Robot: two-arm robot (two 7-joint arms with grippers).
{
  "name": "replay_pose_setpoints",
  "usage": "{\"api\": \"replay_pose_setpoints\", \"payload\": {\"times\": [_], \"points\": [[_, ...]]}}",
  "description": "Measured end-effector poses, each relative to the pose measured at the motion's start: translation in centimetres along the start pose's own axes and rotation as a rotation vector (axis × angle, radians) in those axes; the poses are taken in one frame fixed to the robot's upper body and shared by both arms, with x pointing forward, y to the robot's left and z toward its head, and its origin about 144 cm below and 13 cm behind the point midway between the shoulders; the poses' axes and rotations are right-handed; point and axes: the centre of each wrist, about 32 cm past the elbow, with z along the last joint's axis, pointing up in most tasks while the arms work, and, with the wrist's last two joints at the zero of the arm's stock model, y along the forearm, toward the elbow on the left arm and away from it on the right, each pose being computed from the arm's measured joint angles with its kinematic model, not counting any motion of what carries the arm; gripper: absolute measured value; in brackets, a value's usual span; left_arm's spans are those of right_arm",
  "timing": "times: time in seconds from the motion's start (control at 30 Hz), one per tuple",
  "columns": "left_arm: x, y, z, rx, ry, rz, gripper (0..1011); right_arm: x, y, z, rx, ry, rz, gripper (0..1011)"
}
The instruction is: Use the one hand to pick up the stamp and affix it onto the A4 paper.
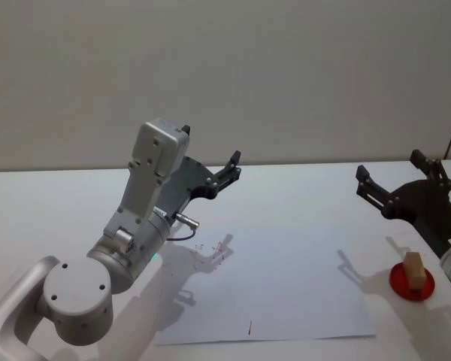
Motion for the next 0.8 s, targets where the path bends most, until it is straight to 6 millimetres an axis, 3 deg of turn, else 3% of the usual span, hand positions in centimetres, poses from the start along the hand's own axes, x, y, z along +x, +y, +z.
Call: {"api": "replay_pose_setpoints", "payload": {"times": [0.8], "points": [[0.0,0.0,0.0,0.0,0.0,0.0,1001,0.0,0.0,0.0,0.0,0.0,0.0,1001]]}}
